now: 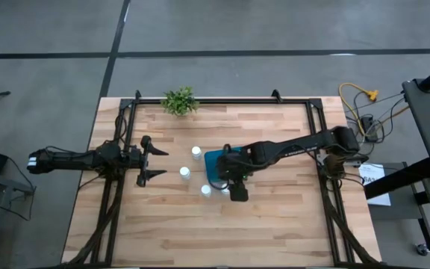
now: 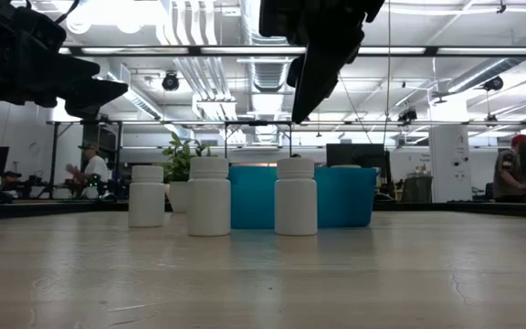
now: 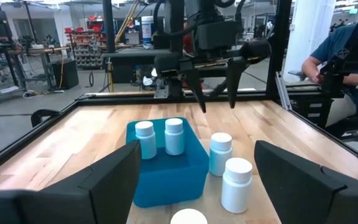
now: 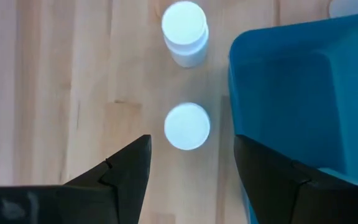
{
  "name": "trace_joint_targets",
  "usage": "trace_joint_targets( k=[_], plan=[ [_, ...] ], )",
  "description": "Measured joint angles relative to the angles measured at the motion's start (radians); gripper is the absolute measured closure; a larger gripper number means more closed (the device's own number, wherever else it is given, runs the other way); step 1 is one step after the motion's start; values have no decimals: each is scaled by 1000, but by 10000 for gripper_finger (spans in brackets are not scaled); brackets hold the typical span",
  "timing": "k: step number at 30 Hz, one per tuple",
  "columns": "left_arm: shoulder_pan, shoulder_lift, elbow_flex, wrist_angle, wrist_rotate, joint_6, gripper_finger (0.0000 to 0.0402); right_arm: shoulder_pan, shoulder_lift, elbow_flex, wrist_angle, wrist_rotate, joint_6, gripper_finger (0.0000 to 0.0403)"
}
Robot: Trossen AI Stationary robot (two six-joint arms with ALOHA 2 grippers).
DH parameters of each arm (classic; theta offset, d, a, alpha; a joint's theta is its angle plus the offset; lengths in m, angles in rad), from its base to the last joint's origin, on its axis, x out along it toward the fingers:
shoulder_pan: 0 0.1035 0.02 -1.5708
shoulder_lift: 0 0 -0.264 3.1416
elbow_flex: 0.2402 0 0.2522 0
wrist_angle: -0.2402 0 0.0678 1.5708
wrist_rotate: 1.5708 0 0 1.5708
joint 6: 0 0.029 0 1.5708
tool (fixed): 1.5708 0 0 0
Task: Pick and place pill bottles into a basket
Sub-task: Put the white medicine bottle into the blue bin
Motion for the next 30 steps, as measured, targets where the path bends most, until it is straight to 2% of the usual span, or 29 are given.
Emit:
trace_joint_targets(
  k=[9,30],
  plan=[
    [0,0,0,0,0,0,107,4,15,38,-43,11,27,184],
    [0,0,0,0,0,0,107,4,15,9,-40,76,27,184]
  ],
)
